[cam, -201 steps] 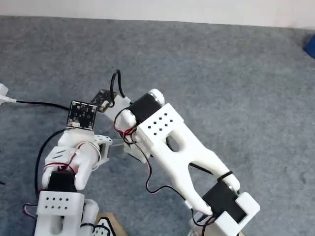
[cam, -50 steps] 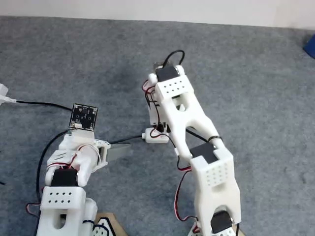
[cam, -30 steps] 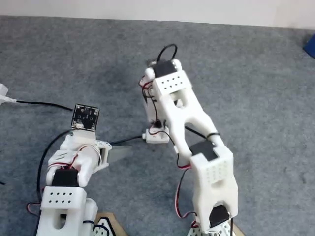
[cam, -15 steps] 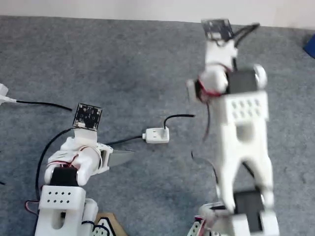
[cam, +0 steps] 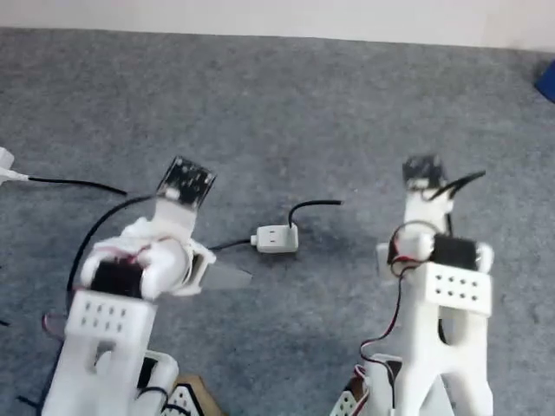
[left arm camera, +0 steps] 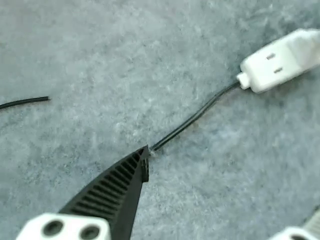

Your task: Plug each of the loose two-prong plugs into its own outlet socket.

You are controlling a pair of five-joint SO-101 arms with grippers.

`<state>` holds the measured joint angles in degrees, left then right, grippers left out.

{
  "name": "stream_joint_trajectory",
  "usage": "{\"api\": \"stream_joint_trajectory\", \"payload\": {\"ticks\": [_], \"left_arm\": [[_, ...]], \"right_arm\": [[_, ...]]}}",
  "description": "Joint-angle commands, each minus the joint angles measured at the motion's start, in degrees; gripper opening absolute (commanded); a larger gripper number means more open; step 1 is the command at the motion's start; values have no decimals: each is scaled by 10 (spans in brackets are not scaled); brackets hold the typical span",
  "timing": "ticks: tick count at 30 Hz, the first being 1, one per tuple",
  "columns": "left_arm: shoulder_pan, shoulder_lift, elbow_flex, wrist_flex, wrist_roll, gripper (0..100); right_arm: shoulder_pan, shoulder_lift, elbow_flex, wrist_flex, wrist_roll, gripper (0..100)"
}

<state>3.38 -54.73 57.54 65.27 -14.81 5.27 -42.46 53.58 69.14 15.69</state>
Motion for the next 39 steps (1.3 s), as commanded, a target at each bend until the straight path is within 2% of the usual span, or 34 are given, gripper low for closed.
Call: {"api": "stream_joint_trajectory", "payload": {"ticks": [1,4,12,21,29,36,39], "left_arm": [[46,198,-117,4,-51,510],[86,329,-197,4,-78,508],[155,572,-395,6,-101,508],[173,698,-495,86,-120,507],[175,773,-544,124,-127,500],[206,849,-624,243,-127,263],[204,866,-669,276,-128,202]], "right_arm": [[7,-21,66,-92,-49,422],[7,-22,99,-136,-99,422],[7,-22,146,-177,-129,422],[7,-22,156,-190,-128,422],[7,-22,160,-188,-132,422],[1,-23,171,-189,-132,422],[-15,-23,173,-189,-129,422]]}}
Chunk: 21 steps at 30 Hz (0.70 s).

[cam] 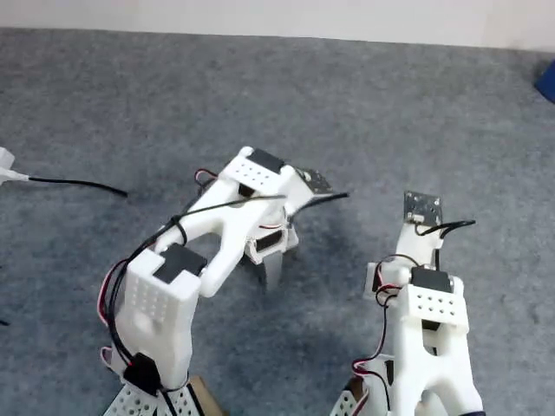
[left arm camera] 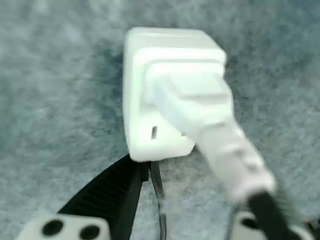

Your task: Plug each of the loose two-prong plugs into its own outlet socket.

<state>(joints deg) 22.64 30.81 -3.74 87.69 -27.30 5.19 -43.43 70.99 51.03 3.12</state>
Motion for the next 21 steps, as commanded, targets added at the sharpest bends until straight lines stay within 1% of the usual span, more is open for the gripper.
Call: {"api": "stream_joint_trajectory", "payload": {"ticks": [1,7,10,12,14,17,21], "left_arm": [[8,13,-71,60,-4,192],[-1,13,-164,115,-4,111],[2,13,-182,120,-4,51],[0,13,-183,120,-4,47],[-10,13,-187,120,-9,68],[-26,13,-188,118,-69,130],[-33,14,-188,115,-105,248]], "right_arm": [[-17,-14,-1,-8,-4,422],[-19,-14,0,-9,-3,422],[-19,-14,0,-9,-3,422],[-19,-14,0,-9,-3,422],[-19,-14,0,-9,-3,422],[-19,-14,0,-9,-3,422],[-19,-14,0,-9,-3,422]]}}
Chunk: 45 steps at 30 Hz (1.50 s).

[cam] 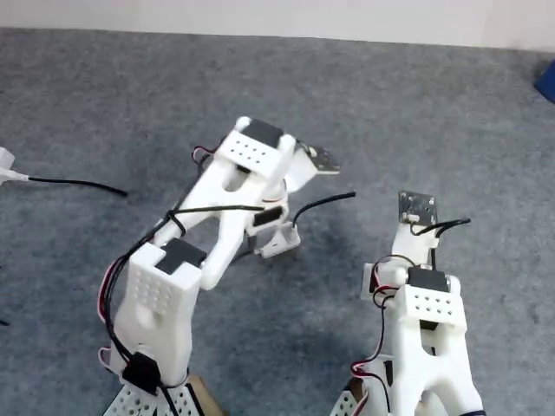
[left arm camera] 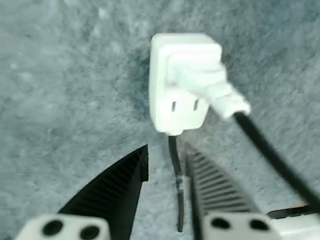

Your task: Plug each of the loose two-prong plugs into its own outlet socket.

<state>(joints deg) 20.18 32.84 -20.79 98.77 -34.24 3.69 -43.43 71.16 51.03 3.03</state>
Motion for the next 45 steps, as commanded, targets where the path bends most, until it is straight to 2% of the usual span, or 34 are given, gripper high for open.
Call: {"api": "stream_joint_trajectory", "payload": {"ticks": [1,5,7,13,16,19,24,29,38,45], "left_arm": [[-6,-7,-17,4,-48,282],[1,-7,-17,-4,-110,380],[2,-7,-17,-29,-142,382],[6,-3,-12,-132,-153,258],[14,-2,-11,-157,-148,192],[16,-1,-11,-167,-128,180],[28,-1,-7,-157,-120,180],[54,-7,20,-117,-120,179],[50,-51,-31,15,-120,179],[68,-35,19,20,-120,179]], "right_arm": [[-4,-14,-2,-9,-2,422],[-4,-14,-2,-9,-2,422],[-4,-14,-2,-9,-2,422],[-3,-14,-2,-9,-4,422],[-1,-14,-2,-9,-5,422],[16,-14,-5,-16,-5,422],[113,-14,-8,-36,-5,422],[176,-14,-25,-35,-2,422],[175,-14,-25,-34,-2,422],[175,-14,-25,-34,-2,422]]}}
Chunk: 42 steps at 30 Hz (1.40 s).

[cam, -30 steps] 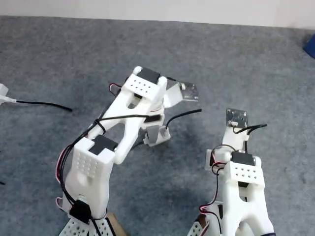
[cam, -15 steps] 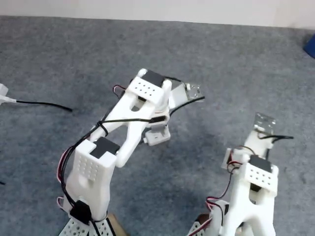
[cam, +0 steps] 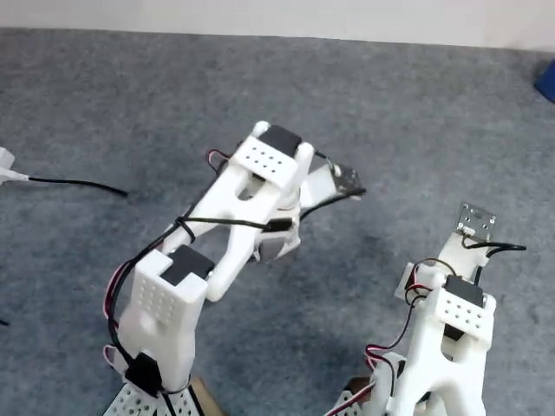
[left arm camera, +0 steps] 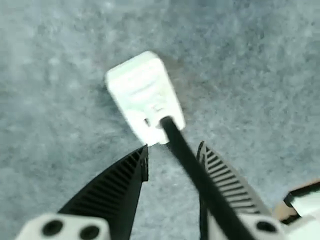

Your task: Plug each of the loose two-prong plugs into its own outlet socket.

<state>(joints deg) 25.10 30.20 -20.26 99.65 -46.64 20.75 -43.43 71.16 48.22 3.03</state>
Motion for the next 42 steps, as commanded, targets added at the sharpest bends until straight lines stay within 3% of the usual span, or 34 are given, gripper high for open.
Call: {"api": "stream_joint_trajectory", "payload": {"ticks": [1,4,11,15,23,28,34,38,42], "left_arm": [[24,7,14,10,4,180],[33,48,13,-11,4,197],[43,89,-45,-29,4,369],[43,89,-58,-33,4,325],[20,84,-63,-61,4,146],[4,91,-109,-23,4,217],[4,143,-115,-41,4,316],[-2,151,-126,-50,4,319],[-27,122,-196,3,4,319]], "right_arm": [[5,-14,-25,-7,-2,422],[5,-14,-25,-7,-4,422],[5,-14,-25,-7,-4,422],[-3,-14,-24,-7,-3,422],[-3,-14,-24,-7,-3,422],[-3,-14,-24,-7,-3,422],[-3,-14,-24,-7,-3,422],[-3,-14,-24,-7,-3,422],[-4,-14,-24,-7,-3,422]]}}
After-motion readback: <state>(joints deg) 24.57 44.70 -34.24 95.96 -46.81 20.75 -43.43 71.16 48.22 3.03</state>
